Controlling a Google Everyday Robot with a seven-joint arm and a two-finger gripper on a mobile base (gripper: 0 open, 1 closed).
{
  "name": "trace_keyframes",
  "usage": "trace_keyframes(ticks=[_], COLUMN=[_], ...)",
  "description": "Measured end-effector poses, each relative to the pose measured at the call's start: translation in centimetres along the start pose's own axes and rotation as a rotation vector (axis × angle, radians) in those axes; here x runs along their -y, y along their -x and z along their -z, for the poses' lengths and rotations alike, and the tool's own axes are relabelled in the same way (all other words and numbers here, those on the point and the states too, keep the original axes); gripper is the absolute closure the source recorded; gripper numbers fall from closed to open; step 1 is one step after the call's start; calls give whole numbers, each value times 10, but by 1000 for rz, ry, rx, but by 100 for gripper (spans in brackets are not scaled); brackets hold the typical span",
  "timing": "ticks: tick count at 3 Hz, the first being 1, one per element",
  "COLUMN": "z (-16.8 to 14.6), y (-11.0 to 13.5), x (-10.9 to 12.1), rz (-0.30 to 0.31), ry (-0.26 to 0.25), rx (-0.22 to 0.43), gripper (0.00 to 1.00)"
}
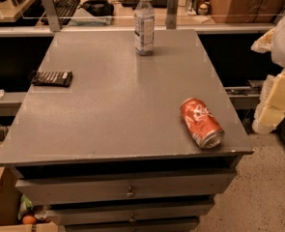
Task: Move rxbar chocolate near coke can
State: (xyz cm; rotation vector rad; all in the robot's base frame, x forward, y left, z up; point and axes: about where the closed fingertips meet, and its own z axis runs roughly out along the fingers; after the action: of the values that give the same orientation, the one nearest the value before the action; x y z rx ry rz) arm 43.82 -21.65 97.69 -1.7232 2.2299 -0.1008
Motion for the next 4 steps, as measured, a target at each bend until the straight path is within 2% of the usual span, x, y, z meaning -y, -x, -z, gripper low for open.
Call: trace_keyframes(ticks=[1,2,4], z=[0,-15,-59], y=[0,41,182], x=[0,15,52], rz=[0,51,148], ry=[0,7,38], rx=[0,45,172], gripper=[0,0,0])
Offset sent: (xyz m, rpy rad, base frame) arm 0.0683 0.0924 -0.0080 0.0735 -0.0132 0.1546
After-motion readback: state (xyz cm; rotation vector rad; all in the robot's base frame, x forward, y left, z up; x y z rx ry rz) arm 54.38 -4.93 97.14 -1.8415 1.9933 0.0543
